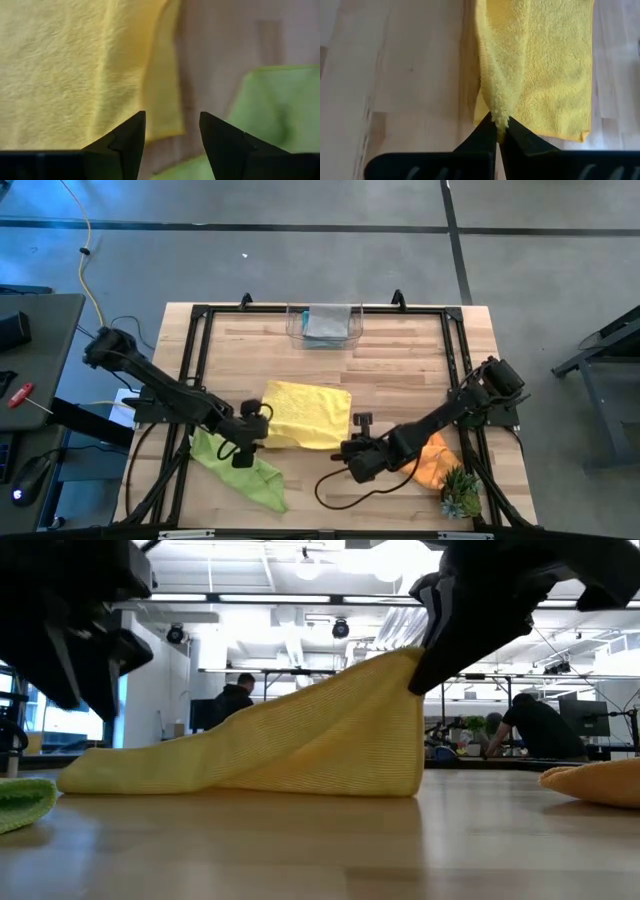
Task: Fold microfiber towels
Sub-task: Fold the yellow towel
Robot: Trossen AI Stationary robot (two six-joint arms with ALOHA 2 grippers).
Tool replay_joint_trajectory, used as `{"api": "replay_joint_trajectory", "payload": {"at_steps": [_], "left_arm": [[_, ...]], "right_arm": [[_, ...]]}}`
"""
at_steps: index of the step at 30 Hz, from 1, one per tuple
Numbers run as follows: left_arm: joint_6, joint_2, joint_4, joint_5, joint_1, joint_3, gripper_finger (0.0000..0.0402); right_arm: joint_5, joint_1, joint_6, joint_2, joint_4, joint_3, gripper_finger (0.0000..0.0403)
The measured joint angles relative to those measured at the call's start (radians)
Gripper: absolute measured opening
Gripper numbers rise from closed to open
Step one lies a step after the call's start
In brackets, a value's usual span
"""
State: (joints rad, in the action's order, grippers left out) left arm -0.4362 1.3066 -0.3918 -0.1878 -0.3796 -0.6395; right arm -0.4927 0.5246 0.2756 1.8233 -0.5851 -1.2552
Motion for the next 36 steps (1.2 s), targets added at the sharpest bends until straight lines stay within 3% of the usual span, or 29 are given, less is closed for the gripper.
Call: {"api": "replay_joint_trajectory", "payload": {"at_steps": [7, 12, 23, 31, 36], "left_arm": [[0.094, 0.08, 0.044, -0.013, 0.062, 0.0, 0.0175], [0.147, 0.11, 0.058, 0.05, 0.091, 0.001, 0.0159], [0.185, 0.114, 0.042, 0.121, 0.091, -0.008, 0.0009], [0.136, 0.08, -0.104, 0.124, 0.027, -0.134, 0.0003], [0.026, 0.072, -0.126, 0.122, -0.056, -0.184, 0.0002]], "right_arm": [[0.0, 0.002, 0.003, 0.0, 0.0, 0.0, 0.0], [-0.001, 0.002, 0.003, 0.0, -0.001, 0.0, 0.0], [-0.002, 0.002, -0.008, 0.0, -0.009, 0.0, 0.0], [0.023, 0.016, 0.038, 0.0, -0.096, 0.0, 0.0], [0.106, 0.045, 0.09, 0.0, -0.136, 0.0, 0.0]]}}
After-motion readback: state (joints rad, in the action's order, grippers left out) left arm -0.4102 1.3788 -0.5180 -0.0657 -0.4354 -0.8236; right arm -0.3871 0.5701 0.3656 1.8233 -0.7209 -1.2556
